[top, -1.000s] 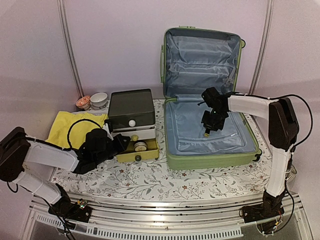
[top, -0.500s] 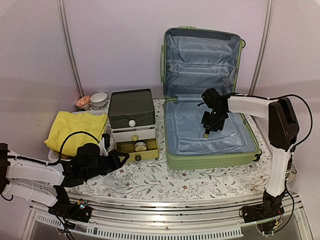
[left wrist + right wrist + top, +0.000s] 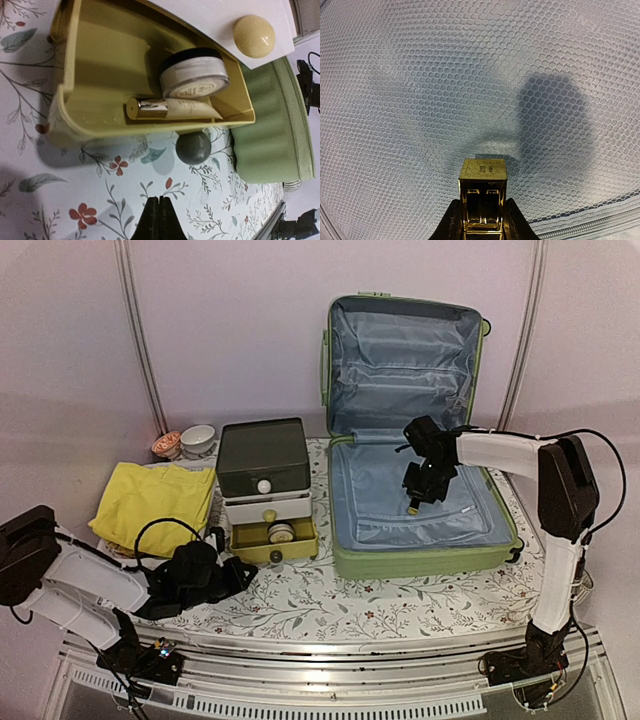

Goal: Open, take out, and arrange the luggage
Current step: Close the drawer in the storage box.

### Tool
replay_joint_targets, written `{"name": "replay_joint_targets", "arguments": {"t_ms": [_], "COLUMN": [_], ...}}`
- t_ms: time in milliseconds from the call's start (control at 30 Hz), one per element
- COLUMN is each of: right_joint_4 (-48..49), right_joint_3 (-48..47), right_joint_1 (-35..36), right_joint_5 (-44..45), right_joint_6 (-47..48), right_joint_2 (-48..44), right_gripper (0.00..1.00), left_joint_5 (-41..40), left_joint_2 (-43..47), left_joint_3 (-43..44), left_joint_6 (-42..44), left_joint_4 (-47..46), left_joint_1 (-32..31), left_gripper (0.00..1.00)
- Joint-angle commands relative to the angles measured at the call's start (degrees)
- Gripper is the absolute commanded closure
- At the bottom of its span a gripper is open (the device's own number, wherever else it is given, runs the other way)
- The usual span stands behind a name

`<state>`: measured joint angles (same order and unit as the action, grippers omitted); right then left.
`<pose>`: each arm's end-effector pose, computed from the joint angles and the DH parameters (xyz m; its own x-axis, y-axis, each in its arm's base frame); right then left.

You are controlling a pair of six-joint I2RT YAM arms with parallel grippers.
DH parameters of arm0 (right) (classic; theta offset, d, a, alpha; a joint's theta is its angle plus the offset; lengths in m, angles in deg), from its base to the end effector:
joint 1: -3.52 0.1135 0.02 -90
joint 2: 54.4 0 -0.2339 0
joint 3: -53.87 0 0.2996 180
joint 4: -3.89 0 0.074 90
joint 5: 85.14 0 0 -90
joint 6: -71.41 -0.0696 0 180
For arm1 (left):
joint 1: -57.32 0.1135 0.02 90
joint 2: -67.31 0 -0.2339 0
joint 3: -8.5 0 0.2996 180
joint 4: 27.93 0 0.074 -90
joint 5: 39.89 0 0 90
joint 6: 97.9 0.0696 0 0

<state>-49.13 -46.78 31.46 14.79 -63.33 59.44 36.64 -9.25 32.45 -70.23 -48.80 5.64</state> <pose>0.4153 0.2067 0.1286 -0.8558 0.3309 -0.3976 0.2848 0.9430 0.1719 0.1789 -0.2003 0.0284 -0.7184 -0.4800 -0.5035 0.0084 0.7177 -0.6963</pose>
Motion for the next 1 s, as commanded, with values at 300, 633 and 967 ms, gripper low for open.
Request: {"name": "replay_joint_targets", "arguments": {"t_ms": [300,633,967], "right_joint_4": [0.06,-0.04,-0.37], "right_joint_3": [0.77,1.06,1.17], "right_joint_1": [-0.35,-0.35,-0.35], "right_joint_5": [0.94,0.97,1.27], "right_joint_6": [1.12,1.35,1.83], "right_joint_2": [-4.05,-4.77,-5.63], "right_gripper": [0.86,0.85,0.86], "left_joint_5": [1.51,1.29,3.85], "left_joint_2": [-15.38,-17.98,-21.49], "left_joint_3": [7.98,9.42,13.07], "left_joint_6": [3.84,4.41,6.9], "left_joint_4": [-16.35,-18.27,-20.28], "left_joint_1": [9.31,10.3,11.99], "left_gripper": [1.0,1.0,1.0]}}
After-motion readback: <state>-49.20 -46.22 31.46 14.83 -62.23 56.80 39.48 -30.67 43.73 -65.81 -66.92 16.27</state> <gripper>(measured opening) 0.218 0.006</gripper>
